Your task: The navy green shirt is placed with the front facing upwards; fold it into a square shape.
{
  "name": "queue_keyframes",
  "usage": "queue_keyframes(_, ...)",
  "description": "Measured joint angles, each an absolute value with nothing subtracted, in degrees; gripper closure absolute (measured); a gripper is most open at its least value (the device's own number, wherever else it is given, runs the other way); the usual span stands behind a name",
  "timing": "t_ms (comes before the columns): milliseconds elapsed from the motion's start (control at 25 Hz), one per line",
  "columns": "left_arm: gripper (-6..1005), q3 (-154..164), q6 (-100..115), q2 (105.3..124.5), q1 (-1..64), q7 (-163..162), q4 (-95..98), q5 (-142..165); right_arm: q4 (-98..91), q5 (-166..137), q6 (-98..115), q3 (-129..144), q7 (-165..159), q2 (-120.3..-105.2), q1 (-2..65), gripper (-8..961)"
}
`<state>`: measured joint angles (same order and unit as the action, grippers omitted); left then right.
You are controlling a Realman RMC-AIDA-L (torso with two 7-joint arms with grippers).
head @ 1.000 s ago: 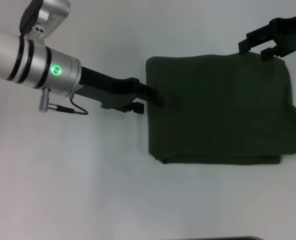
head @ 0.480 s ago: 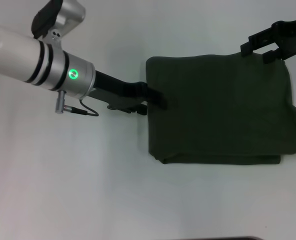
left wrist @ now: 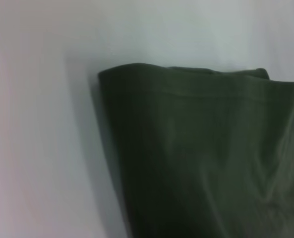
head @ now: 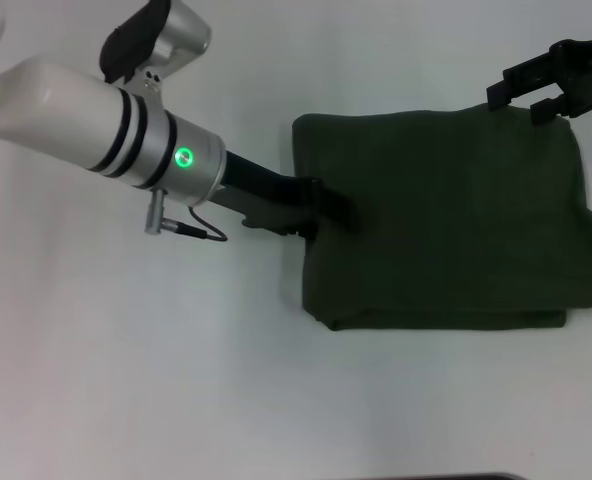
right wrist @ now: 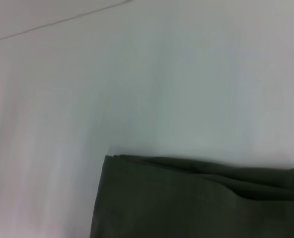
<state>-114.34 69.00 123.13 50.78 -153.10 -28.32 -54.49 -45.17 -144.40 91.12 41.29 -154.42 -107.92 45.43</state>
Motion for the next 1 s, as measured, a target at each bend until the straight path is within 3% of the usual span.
queue_keyframes(280,348,-112.84,67.98,123.76,51.6,-154.17,-28.09,-54.06,-45.18,-144.01,91.24,40.17,-154.04,-107.92,45.44,130)
queue_keyframes(480,459,-111.52,67.25,123.84,52.46,-155.16,-27.9,-53.47,-45.2,-143.98,91.31,40.07,-153.99,-107.92,45.41,131)
queue_keyframes(920,871,-111.78,67.73,123.85,52.21,-155.66,-28.21,-53.58,-44.97,-143.96,91.25,39.9,-153.98,-107.68,45.17,131)
queue_keyframes(1000,876,-111.94,67.81,123.77,52.18,-155.62,-28.28,-53.63,-45.0,-143.96,91.33,39.9,-153.98,-107.66,45.18,131)
